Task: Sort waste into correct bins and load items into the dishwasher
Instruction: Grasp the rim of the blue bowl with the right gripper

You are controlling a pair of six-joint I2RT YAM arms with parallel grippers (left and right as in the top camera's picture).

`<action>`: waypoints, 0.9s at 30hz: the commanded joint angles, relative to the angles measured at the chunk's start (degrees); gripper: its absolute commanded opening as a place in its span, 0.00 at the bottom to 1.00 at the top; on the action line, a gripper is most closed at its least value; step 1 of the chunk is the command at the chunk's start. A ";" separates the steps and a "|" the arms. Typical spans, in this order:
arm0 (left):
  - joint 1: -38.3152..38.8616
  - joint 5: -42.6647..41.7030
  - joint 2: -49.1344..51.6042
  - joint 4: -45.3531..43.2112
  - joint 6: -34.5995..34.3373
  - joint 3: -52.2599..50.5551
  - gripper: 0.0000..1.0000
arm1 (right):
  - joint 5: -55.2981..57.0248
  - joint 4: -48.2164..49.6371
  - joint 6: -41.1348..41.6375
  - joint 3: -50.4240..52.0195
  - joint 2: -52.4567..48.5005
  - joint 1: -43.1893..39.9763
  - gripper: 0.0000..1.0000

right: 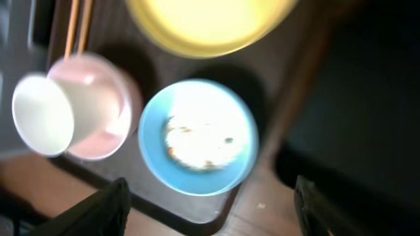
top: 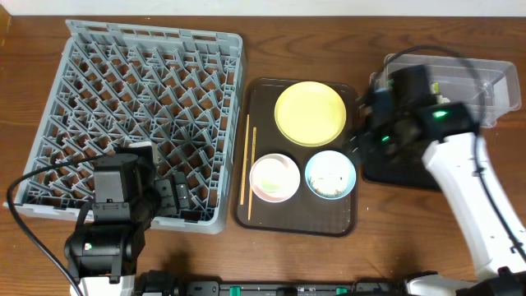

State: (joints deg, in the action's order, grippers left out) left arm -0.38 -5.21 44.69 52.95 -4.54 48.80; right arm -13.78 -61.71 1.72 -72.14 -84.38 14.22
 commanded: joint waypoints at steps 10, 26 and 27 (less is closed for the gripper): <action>-0.31 -0.13 -0.09 0.17 -0.46 1.16 0.94 | 4.39 18.01 0.26 18.80 -0.66 17.81 0.55; -0.31 -0.13 -0.09 0.17 -0.46 1.16 0.94 | 4.57 36.59 2.10 31.78 -0.72 20.74 0.26; -0.31 -0.13 -0.09 0.15 -0.46 1.16 0.94 | 4.59 36.72 2.10 31.87 -0.74 20.74 0.26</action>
State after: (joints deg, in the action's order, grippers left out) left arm -0.38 -5.21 44.69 52.95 -4.54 48.80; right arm -9.39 -25.65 3.03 -40.95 -84.82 34.04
